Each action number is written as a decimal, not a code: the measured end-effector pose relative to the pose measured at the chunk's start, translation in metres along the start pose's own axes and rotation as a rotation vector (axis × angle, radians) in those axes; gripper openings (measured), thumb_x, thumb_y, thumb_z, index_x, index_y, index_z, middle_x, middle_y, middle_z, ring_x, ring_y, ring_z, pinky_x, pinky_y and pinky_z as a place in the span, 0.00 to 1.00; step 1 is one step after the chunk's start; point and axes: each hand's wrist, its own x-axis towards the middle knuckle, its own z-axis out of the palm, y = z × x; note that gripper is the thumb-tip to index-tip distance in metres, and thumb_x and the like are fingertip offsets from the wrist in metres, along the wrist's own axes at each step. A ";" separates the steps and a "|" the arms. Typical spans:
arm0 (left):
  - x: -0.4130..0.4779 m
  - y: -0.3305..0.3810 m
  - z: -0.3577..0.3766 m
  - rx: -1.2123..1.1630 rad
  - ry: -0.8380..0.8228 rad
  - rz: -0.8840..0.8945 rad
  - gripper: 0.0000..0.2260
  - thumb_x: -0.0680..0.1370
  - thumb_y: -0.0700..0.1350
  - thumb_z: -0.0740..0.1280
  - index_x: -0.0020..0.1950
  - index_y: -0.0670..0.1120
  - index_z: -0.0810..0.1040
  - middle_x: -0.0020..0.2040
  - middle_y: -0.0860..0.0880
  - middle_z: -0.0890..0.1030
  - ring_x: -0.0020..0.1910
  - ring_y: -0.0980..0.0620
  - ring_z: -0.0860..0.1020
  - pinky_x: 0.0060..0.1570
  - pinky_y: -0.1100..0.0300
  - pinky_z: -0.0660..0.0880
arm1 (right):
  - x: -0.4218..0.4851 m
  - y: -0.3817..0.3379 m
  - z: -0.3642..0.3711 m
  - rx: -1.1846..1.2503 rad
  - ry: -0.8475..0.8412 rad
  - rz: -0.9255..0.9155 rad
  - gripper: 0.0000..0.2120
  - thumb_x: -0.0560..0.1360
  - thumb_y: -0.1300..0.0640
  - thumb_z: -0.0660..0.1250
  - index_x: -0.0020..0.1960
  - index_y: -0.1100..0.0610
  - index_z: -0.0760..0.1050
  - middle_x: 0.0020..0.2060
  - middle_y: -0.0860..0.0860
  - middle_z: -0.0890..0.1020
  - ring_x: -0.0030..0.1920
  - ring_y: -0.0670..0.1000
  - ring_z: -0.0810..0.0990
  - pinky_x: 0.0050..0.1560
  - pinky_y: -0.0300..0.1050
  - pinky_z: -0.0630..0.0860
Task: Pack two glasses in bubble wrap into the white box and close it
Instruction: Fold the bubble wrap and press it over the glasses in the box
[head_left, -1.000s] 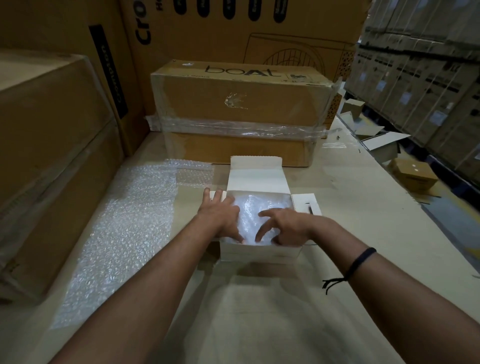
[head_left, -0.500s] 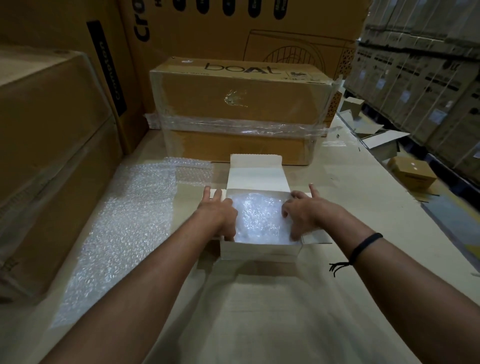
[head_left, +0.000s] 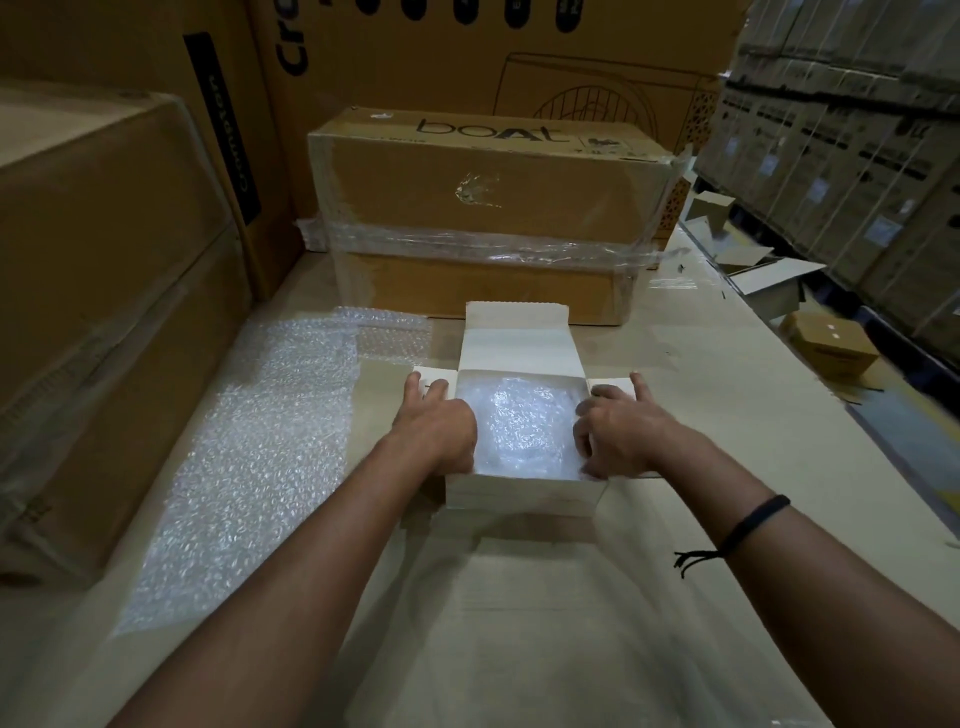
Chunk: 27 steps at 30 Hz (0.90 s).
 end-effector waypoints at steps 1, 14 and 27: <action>0.001 0.002 0.003 0.003 0.012 -0.013 0.05 0.73 0.53 0.69 0.43 0.53 0.83 0.61 0.53 0.76 0.73 0.44 0.58 0.70 0.37 0.41 | 0.000 -0.003 0.002 -0.005 0.010 0.003 0.09 0.72 0.42 0.68 0.48 0.46 0.78 0.64 0.48 0.73 0.76 0.55 0.56 0.71 0.72 0.41; -0.051 -0.013 0.039 -0.291 0.360 0.036 0.18 0.79 0.62 0.57 0.51 0.57 0.84 0.76 0.54 0.61 0.76 0.50 0.51 0.71 0.42 0.45 | -0.007 -0.033 -0.009 0.128 0.089 -0.191 0.22 0.76 0.62 0.60 0.66 0.43 0.74 0.73 0.46 0.66 0.69 0.51 0.68 0.65 0.49 0.68; -0.125 -0.087 0.091 -0.529 0.658 -0.418 0.11 0.73 0.53 0.70 0.55 0.53 0.83 0.57 0.52 0.79 0.59 0.46 0.73 0.57 0.49 0.63 | -0.049 -0.098 0.019 0.653 0.785 -0.269 0.13 0.73 0.64 0.64 0.55 0.54 0.80 0.51 0.50 0.82 0.47 0.51 0.80 0.44 0.40 0.72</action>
